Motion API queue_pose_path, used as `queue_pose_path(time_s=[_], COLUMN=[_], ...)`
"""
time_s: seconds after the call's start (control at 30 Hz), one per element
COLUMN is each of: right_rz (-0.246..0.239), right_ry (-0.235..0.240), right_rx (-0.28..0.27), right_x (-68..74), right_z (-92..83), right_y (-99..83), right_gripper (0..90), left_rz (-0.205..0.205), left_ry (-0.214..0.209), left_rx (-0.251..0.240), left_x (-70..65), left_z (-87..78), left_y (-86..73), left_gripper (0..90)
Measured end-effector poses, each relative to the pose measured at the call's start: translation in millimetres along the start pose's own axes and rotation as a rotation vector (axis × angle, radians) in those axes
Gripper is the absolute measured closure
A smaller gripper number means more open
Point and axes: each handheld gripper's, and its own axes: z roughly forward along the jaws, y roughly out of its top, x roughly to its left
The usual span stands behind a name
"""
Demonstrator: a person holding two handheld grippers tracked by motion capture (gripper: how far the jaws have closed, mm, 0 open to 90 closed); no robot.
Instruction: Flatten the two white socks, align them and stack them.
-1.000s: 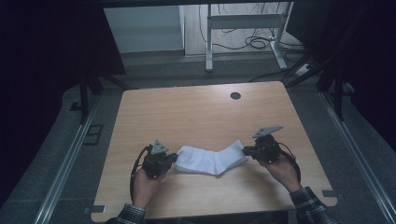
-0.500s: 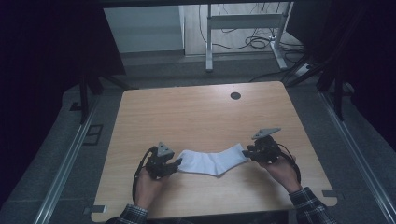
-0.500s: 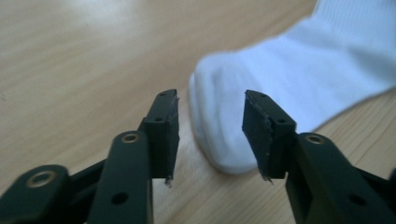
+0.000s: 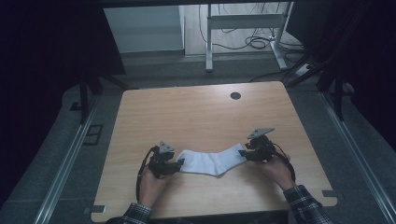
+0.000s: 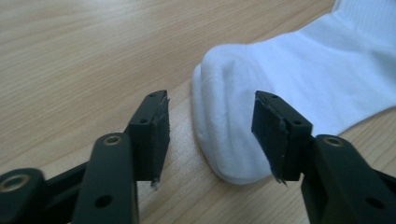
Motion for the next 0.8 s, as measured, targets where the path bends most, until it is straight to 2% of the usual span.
queue_pose_path(time_s=[0.17,0.23,0.47,0.53,0.57,0.63,0.67,0.7,0.73,0.77,0.8], right_rz=[-0.004,-0.005,-0.008,-0.004,0.011,0.015,0.023,0.034,0.040,0.040,0.044], right_ry=[0.001,0.002,0.016,0.022,0.042,0.052,0.059,0.077,0.082,0.082,0.086], right_rx=[0.014,0.018,0.011,0.007,0.001,-0.002,-0.002,0.007,0.011,0.011,0.014], right_x=[-0.6,0.1,-0.8,-0.9,-1.0,-1.2,-1.1,-1.4,-1.1,-1.1,-0.7], right_z=[5.6,7.3,9.5,9.8,9.7,9.7,9.7,9.6,9.4,9.4,9.4], right_y=[-3.2,-4.2,-7.4,-8.1,-9.5,-10.1,-10.4,-10.0,-9.6,-9.6,-9.3], right_gripper=[54.4,54.3,56.2,57.3,62.5,65.1,67.1,72.0,73.8,73.8,75.1], left_rz=[0.021,0.011,0.023,0.030,0.037,0.040,0.042,0.040,0.040,0.037,0.032], left_ry=[0.019,0.020,0.002,-0.007,-0.022,-0.031,-0.042,-0.062,-0.062,-0.073,-0.084], left_rx=[0.032,0.029,0.006,0.003,-0.003,-0.003,-0.002,0.003,0.003,0.007,0.010], left_x=[-0.9,-1.3,-0.5,-0.6,-1.1,-1.0,-1.3,-2.0,-2.0,-2.3,-2.5], left_z=[8.1,9.7,10.5,10.2,10.1,10.1,10.0,10.0,10.0,9.9,10.1], left_y=[-3.5,-4.6,-7.7,-8.2,-8.8,-8.8,-8.6,-7.9,-7.9,-7.6,-7.3], left_gripper=[43.8,43.7,45.4,51.2,53.8,56.3,60.1,67.8,71.8,71.8,75.5])
